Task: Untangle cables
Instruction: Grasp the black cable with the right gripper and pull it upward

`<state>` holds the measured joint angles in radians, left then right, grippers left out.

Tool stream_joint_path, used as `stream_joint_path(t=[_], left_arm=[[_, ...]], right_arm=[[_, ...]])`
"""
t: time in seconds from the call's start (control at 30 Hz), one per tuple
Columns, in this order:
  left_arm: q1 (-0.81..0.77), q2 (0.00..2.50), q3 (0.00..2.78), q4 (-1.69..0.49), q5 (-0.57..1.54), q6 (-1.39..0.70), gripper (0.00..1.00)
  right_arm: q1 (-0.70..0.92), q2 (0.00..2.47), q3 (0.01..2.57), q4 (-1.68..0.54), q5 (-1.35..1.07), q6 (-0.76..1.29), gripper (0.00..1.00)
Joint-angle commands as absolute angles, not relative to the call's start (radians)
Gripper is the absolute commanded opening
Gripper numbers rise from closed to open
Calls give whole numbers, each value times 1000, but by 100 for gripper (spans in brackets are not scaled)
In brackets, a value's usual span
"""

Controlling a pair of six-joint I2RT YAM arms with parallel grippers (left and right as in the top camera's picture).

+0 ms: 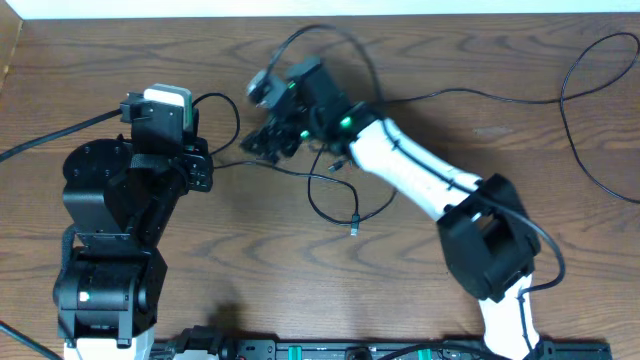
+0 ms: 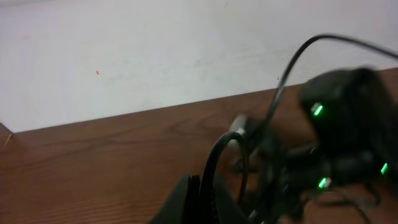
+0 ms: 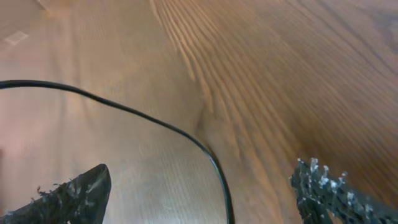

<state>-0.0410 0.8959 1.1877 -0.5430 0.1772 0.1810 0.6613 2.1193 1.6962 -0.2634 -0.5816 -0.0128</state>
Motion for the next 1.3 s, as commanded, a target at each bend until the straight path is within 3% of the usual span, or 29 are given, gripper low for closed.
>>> stream_joint_path(t=[0.0, 0.1, 0.2, 0.33, 0.63, 1.0, 1.1, 1.13, 1.27], left_arm=[[-39, 894, 1195, -542, 163, 187, 7], [-39, 894, 1195, -542, 163, 187, 7], [-39, 894, 1195, -542, 163, 187, 8], [-39, 894, 1195, -542, 164, 187, 8], [-39, 894, 1195, -543, 167, 186, 7], [-39, 894, 1195, -572, 171, 186, 8], [-39, 894, 1195, -572, 171, 186, 8], [-39, 894, 1195, -572, 171, 186, 7], [-39, 894, 1195, -576, 171, 186, 8]], right_arm=[[614, 2059, 1699, -257, -882, 87, 88], [588, 2059, 1699, -221, -1140, 154, 86], [583, 2059, 1699, -156, -1403, 205, 78], [583, 2059, 1699, -131, -1557, 54, 79], [611, 2059, 1699, -131, -1257, -84, 83], [770, 2059, 1699, -125, -836, -244, 87], [788, 2059, 1699, -117, -768, -244, 82], [788, 2059, 1699, -115, -749, -244, 76], [783, 2059, 1699, -114, -680, -225, 78]])
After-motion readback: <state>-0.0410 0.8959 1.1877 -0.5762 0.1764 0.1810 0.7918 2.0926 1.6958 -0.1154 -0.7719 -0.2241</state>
